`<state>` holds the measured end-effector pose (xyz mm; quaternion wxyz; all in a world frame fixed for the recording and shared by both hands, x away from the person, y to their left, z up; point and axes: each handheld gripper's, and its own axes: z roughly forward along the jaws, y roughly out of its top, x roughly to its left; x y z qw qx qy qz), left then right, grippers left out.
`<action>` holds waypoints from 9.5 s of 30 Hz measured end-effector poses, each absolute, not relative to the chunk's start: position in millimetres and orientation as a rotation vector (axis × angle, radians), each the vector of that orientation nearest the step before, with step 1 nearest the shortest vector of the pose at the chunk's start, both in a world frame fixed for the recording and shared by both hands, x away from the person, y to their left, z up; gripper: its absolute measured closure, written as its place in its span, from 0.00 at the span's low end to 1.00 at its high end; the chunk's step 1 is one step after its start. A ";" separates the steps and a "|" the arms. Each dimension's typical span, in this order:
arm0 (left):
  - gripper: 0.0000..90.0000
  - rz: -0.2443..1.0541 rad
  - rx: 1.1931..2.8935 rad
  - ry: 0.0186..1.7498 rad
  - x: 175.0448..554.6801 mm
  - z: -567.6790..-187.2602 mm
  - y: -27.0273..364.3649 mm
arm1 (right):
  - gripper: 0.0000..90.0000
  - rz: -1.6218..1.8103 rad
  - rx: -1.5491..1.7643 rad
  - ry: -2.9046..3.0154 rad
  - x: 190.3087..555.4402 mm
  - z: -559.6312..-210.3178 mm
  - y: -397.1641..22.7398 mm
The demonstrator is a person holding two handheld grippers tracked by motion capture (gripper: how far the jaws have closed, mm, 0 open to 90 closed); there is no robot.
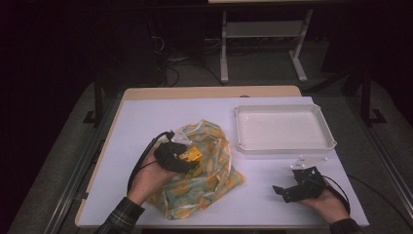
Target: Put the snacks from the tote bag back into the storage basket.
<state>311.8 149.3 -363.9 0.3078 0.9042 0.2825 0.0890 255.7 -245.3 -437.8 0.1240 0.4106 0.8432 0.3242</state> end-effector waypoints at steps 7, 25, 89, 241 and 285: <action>0.57 0.210 2.380 0.739 312.1 -360.7 152.7 | 0.02 0.949 1.185 2.457 255.4 -438.2 -245.1; 0.57 0.201 2.371 0.640 316.7 -341.8 156.5 | 0.02 0.950 1.185 2.455 254.7 -439.2 -245.8; 0.57 0.210 2.279 0.483 361.4 -271.5 80.5 | 0.02 1.041 1.180 2.448 246.8 -439.0 -242.0; 0.28 0.195 2.305 0.564 352.8 -317.6 91.7 | 0.02 1.065 1.160 2.448 256.0 -435.5 -245.6; 0.24 0.317 2.187 0.840 256.1 -360.7 274.1 | 1.00 1.168 1.086 2.470 332.5 -392.8 -251.6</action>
